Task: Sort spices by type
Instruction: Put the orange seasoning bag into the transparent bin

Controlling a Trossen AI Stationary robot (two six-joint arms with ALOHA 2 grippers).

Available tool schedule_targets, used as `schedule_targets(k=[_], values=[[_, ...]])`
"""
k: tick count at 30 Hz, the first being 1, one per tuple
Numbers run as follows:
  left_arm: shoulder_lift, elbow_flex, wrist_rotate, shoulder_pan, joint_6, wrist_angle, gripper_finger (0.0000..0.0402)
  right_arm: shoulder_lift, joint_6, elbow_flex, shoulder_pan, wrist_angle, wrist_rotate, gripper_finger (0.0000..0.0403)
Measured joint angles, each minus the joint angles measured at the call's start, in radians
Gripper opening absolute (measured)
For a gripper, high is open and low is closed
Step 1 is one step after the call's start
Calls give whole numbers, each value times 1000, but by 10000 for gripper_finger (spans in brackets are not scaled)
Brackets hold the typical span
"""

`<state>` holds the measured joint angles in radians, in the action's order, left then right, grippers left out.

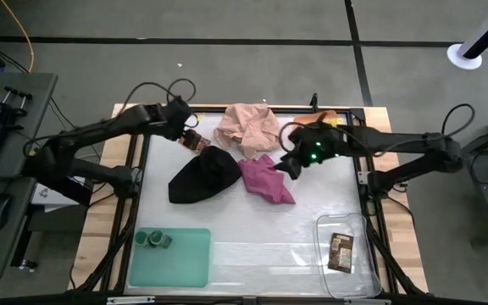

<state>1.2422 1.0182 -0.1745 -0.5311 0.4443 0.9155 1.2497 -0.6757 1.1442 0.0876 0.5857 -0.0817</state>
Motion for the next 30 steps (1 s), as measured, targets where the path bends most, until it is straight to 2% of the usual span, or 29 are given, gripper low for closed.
schedule_targets(k=[3,5,11,16,20,26,30], values=[[62,-46,1,-26,-62,0,261,44,38,-1,13,-25,-68,248],[112,-47,4,-37,-170,-23,258,65,40,-1,13,-42,-97,248],[250,-42,18,-46,-749,-126,245,98,34,-1,10,-79,-135,248],[368,-3,0,-46,-1062,-49,235,100,22,-1,10,-82,-154,248],[444,-2,-29,-46,-1195,-55,226,100,22,-1,10,-82,-154,248],[538,0,-92,-45,-1226,-131,209,100,22,-1,10,-82,-154,248],[548,1,-101,-44,-1217,-156,164,100,19,-1,10,-82,-154,248]])
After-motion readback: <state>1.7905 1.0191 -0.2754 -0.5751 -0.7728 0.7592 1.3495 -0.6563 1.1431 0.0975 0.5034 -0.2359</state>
